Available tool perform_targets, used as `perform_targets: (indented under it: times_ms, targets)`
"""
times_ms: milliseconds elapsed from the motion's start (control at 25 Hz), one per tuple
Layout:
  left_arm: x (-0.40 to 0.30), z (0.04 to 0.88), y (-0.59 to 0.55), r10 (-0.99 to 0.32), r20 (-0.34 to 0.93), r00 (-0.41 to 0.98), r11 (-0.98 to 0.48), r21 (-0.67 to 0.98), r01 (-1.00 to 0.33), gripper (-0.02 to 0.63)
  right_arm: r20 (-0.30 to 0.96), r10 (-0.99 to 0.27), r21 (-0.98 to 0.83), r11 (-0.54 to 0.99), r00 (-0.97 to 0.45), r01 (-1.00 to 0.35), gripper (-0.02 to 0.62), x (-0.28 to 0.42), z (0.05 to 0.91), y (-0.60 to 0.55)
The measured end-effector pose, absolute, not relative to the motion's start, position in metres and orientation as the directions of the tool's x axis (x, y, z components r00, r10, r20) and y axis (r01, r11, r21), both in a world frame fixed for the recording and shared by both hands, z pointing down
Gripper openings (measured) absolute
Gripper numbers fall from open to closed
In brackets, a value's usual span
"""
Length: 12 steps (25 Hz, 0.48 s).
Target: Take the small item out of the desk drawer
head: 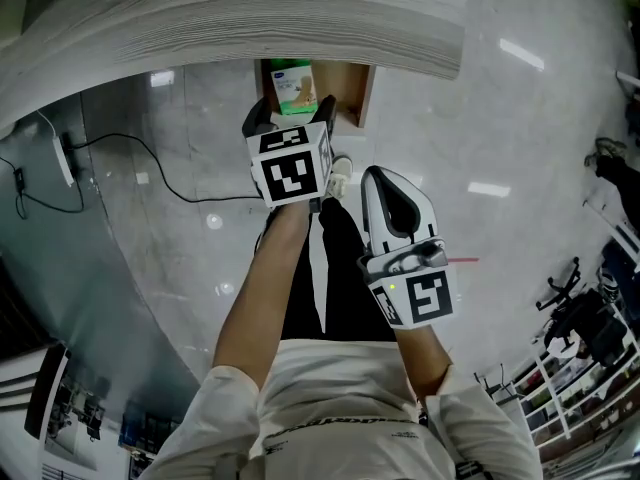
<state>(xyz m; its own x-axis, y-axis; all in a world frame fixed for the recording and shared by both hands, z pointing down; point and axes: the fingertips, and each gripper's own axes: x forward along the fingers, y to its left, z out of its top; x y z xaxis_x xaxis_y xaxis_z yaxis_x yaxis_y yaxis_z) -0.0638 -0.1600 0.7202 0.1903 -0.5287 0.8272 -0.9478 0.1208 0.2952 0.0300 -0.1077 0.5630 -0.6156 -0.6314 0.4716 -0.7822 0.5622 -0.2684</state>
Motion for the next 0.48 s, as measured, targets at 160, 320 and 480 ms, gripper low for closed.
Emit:
perform_targets:
  times_ms: [160, 320, 480]
  targets:
    - [-0.066, 0.732, -0.166, -0.503, 0.844, 0.186, 0.140, 0.292, -0.946, 0.413, 0.476, -0.628, -0.270, 0.562, -0.616, -0.782, 0.031, 0.028, 0.567, -0.110]
    - [-0.066, 0.743, -0.171, -0.477, 0.858, 0.188, 0.149, 0.290, -0.945, 0.413, 0.481, -0.626, -0.277, 0.556, -0.614, -0.784, 0.031, 0.028, 0.571, -0.113]
    - [-0.068, 0.749, -0.178, -0.475, 0.863, 0.173, 0.157, 0.277, -0.948, 0.411, 0.487, -0.624, -0.282, 0.550, -0.611, -0.786, 0.031, 0.027, 0.576, -0.115]
